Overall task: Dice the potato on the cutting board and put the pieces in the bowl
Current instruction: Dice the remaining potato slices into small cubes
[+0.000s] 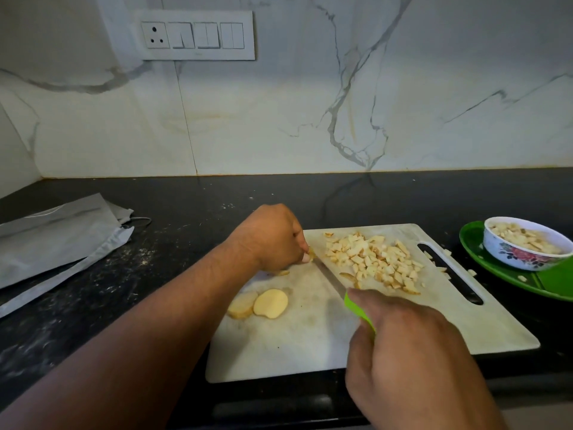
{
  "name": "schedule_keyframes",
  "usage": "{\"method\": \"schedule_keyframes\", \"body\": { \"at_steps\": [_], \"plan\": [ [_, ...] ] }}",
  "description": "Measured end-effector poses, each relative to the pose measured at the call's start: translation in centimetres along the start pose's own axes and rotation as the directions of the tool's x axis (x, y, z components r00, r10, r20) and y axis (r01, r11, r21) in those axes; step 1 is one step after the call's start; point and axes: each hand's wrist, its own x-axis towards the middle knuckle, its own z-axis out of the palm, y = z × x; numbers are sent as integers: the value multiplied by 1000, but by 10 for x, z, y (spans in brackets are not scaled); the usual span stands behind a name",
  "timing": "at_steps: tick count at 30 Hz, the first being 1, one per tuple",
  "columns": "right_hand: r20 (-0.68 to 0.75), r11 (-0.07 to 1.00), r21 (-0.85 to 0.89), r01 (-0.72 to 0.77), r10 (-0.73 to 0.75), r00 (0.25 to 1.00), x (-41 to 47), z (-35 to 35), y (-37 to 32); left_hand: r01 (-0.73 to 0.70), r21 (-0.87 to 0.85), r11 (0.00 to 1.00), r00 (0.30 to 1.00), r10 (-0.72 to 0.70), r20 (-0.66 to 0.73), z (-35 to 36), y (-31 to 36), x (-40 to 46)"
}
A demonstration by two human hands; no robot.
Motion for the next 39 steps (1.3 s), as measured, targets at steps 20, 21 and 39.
{"method": "schedule_keyframes", "body": {
  "at_steps": [20,21,39],
  "plan": [
    [-31,998,66,24,-22,999,18,25,-2,34,-129,991,999,-32,12,-1,-7,4],
    [-18,998,64,22,-21,1000,13,22,-1,33,-131,991,999,-32,12,-1,-7,3],
    [-87,998,53,22,-17,996,32,28,-13,74,-324,943,997,-70,26,-4,-17,-1]
  ]
}}
